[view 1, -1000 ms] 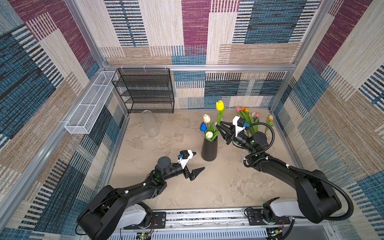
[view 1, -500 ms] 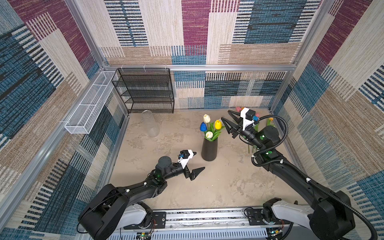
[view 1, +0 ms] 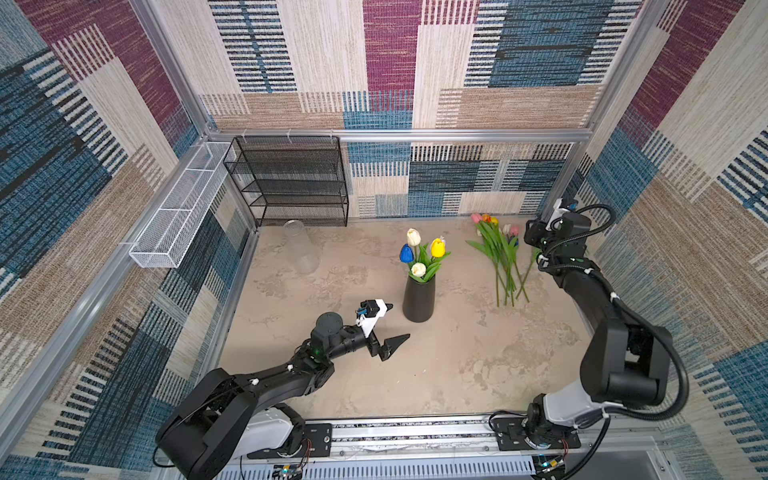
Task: Arrange the flowers into the vase
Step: 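Move the right gripper to the loose tulip bunch and grasp a cream tulip stem, then lift the cream tulip upright with the right gripper and carry it over the vase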
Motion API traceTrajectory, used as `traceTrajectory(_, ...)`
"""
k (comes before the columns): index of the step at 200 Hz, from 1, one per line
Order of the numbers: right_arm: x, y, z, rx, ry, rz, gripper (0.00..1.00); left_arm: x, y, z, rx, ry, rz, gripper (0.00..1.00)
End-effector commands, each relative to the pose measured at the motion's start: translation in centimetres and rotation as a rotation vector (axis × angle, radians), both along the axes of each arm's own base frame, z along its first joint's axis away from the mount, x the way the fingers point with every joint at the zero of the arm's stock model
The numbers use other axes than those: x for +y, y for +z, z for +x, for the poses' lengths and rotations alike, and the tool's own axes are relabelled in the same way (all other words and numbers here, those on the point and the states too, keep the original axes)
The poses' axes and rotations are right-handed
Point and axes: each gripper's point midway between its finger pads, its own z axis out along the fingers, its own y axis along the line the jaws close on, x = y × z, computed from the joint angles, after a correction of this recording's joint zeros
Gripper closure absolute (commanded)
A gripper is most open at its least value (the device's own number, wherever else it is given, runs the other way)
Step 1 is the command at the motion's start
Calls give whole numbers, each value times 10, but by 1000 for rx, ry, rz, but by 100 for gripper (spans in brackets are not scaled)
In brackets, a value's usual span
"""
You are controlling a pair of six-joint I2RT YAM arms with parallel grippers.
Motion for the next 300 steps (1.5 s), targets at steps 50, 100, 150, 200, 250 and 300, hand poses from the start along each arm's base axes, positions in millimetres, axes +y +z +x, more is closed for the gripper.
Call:
traceTrajectory(50,-51,-144,-8,471,-143,-12,55,0,12,-6,-43,-28,-19,1)
traceTrajectory(100,-62,-174,-6,572,-171,-48,55,-5,16,-17,-49,-100,-40,1)
traceTrajectory(150,-54,-203,-2,621,-121,-11,69,-9,13,-16,-30,-114,-47,0)
traceTrajectory(200,-47,-211,-5,624,-92,10,100,-7,12,-15,-31,-101,-40,1)
traceTrajectory(250,-36,-168,3,510,-56,37,100,-8,12,-14,-25,-101,-39,1)
traceTrajectory(300,-8,-80,8,291,20,35,100,-7,12,-14,-33,-95,-39,1)
